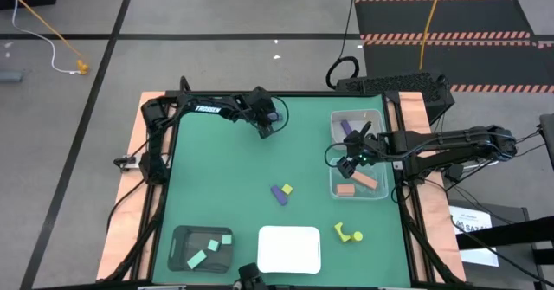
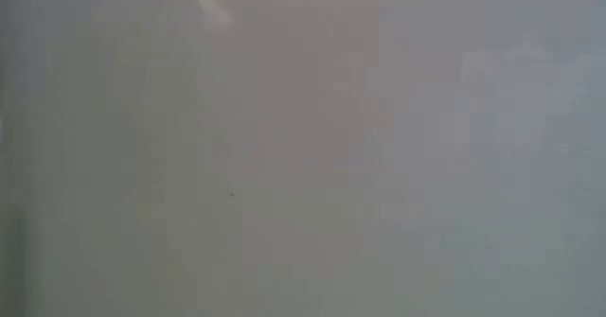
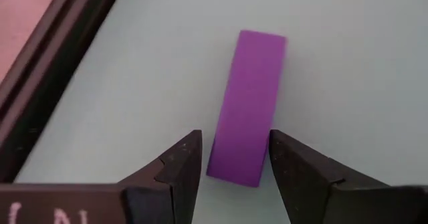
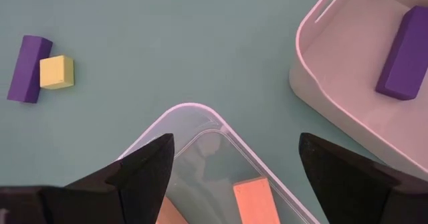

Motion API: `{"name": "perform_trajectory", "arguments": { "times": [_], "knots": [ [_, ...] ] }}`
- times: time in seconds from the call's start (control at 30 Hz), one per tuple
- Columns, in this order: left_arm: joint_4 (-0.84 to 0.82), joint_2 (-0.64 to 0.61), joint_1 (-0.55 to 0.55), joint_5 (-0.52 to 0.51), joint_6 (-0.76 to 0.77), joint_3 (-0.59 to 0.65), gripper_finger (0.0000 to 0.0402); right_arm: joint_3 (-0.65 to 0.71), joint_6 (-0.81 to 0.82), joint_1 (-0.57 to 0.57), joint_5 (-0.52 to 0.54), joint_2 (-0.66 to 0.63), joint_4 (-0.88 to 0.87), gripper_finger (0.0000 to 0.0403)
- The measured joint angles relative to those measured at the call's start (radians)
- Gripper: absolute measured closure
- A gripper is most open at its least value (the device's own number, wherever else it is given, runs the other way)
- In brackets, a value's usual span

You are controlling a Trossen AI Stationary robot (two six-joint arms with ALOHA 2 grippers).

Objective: Sort & place blocks by color
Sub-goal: Put the top purple block into the gray bin

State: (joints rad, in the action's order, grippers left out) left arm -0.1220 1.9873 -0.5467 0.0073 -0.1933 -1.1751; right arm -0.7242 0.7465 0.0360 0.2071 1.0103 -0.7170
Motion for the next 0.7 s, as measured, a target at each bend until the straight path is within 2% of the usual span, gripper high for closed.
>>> {"name": "perform_trajectory", "arguments": {
  "times": [0.23,0.5,0.7],
  "knots": [
    [0.004,-0.001,-0.005,0.011,-0.024,-0.001,0.0247,0.000,0.000,0.000,0.001,0.000,0.013,0.0090],
    [-0.017,-0.002,-0.003,0.031,-0.066,-0.002,0.0292,0.000,0.000,0.000,0.001,0.000,0.011,0.0090],
    [-0.037,-0.004,0.009,0.035,-0.088,-0.003,0.0293,0.000,0.000,0.000,0.001,0.000,0.011,0.0090]
  ]
}}
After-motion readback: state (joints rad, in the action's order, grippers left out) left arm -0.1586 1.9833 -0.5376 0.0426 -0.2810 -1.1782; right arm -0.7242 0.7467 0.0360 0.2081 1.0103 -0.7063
